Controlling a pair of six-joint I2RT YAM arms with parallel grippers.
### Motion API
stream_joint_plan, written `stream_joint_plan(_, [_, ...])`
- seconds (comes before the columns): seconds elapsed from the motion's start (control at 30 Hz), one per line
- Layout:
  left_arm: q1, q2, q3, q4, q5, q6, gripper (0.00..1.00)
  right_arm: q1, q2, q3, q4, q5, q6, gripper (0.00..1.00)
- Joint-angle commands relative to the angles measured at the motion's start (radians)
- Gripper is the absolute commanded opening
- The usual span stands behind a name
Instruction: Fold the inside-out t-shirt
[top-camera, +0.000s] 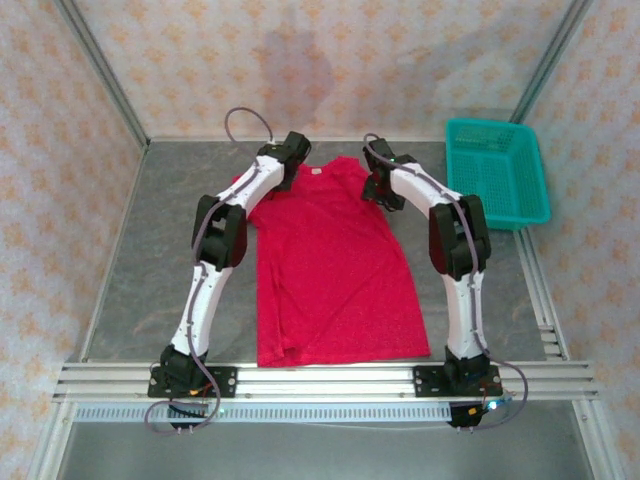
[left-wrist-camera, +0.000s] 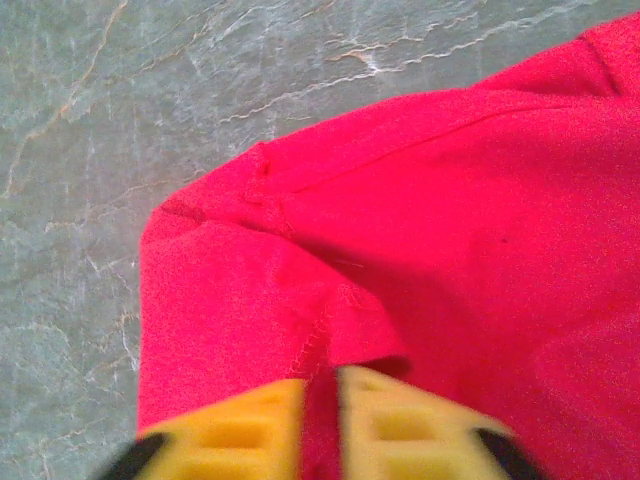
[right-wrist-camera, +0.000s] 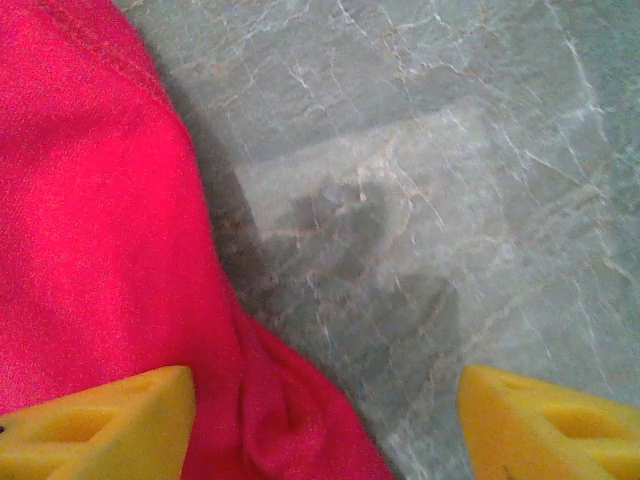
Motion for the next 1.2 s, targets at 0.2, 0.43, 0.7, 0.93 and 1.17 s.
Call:
stream_joint_plan(0.2, [0.101,-0.132,-0.040,-0.045,-0.061,-0.017,0.00,-0.023,0.159,0.244,-0.014,-0.030,0.016,0.07])
stream_joint_plan(0.43, [0.242,-0.271,-0.186,-0.004,-0.046,-0.123,0.00,-0.068,0.032,0.194,-0.078,0.103,0.047,0.00])
stream_joint_plan(0.7, [0.312,-0.363,-0.402,0.137,0.186,-0.169,0.07,-0.128,-0.204,-0.131,0.088,0.048,0.095,0.00])
stream_joint_plan(0.93, [0.123,-0.291,-0.280,0.090,0.127,-0.018,0.58,-0.127,-0.220,-0.188,0.014,0.250,0.186,0.00])
stream_joint_plan(1.17, [0.054,-0.170,-0.133,0.020,0.083,0.069,0.64,-0.112,-0.290,-0.201,0.023,0.256,0.161,0.49])
